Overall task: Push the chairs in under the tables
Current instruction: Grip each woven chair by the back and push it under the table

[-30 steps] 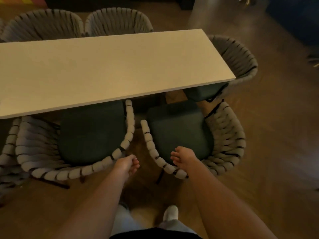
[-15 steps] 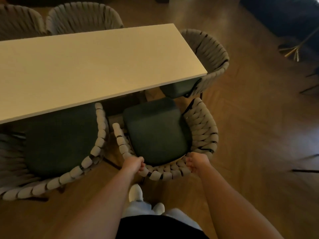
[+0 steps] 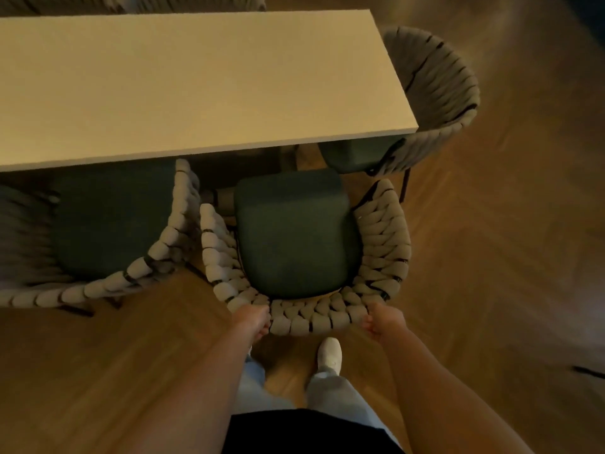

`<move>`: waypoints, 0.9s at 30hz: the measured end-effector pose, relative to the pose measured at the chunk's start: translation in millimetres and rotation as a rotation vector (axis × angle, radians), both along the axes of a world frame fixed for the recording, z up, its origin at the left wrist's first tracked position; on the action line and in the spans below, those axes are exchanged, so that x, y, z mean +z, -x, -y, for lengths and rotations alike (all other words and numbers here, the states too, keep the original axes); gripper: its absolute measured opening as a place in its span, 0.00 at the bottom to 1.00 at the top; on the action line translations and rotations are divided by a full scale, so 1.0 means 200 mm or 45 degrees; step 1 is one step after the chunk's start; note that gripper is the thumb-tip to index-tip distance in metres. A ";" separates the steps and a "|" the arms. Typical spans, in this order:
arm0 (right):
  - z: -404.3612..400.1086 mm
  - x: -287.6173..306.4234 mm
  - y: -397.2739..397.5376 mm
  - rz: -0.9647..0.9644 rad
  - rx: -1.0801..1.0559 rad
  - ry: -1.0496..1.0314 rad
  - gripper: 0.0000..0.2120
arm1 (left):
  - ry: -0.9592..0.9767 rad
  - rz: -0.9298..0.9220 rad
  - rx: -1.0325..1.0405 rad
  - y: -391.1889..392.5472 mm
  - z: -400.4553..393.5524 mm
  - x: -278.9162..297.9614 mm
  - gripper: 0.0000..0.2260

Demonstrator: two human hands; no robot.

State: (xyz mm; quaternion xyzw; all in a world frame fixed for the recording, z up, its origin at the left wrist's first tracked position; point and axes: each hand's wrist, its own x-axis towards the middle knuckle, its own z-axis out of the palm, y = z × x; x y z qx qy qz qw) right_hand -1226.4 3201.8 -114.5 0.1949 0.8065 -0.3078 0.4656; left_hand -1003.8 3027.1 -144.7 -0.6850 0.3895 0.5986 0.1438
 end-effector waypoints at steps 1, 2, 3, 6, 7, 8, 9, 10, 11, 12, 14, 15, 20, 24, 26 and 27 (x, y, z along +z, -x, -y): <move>-0.02 -0.01 0.03 -0.006 0.016 -0.018 0.09 | 0.013 0.017 0.065 0.01 -0.03 -0.04 0.09; -0.04 -0.02 0.06 0.007 0.007 -0.011 0.09 | 0.020 0.063 0.082 0.02 -0.07 -0.04 0.11; -0.06 -0.02 0.09 0.025 -0.018 -0.028 0.09 | 0.019 0.119 0.082 0.01 -0.11 -0.07 0.13; -0.11 -0.07 0.16 0.058 0.060 -0.057 0.14 | 0.053 0.183 0.147 0.03 -0.22 -0.11 0.09; -0.11 -0.08 0.18 0.057 0.094 -0.045 0.15 | 0.048 0.175 0.222 0.05 -0.25 -0.07 0.12; -0.11 -0.10 0.20 0.057 0.110 -0.018 0.15 | 0.045 0.170 0.307 0.06 -0.28 -0.07 0.16; -0.09 -0.12 0.21 0.073 0.097 0.012 0.16 | 0.029 0.156 0.373 0.07 -0.30 -0.08 0.18; -0.09 -0.16 0.22 0.094 0.071 0.042 0.18 | 0.020 0.123 0.469 0.08 -0.31 -0.09 0.18; -0.07 -0.18 0.23 0.115 0.029 0.052 0.20 | 0.002 0.086 0.566 0.09 -0.32 -0.12 0.18; -0.06 -0.22 0.24 0.134 -0.022 0.057 0.23 | -0.021 0.042 0.681 0.10 -0.32 -0.14 0.18; -0.03 -0.29 0.24 0.195 -0.140 0.075 0.29 | -0.050 -0.061 0.862 0.11 -0.31 -0.21 0.22; 0.00 -0.31 0.24 0.231 -0.209 0.099 0.30 | -0.051 -0.118 0.918 0.12 -0.29 -0.23 0.23; 0.07 -0.38 0.25 0.264 -0.371 0.121 0.33 | -0.075 -0.287 1.152 0.15 -0.21 -0.30 0.15; 0.07 -0.38 0.24 0.232 -0.367 0.130 0.23 | -0.112 -0.320 1.297 0.12 -0.19 -0.43 0.23; 0.07 -0.36 0.22 0.213 -0.374 0.139 0.16 | -0.076 -0.313 1.336 0.14 -0.20 -0.41 0.19; 0.08 -0.34 0.21 0.217 -0.386 0.158 0.13 | -0.061 -0.326 1.337 0.14 -0.20 -0.38 0.17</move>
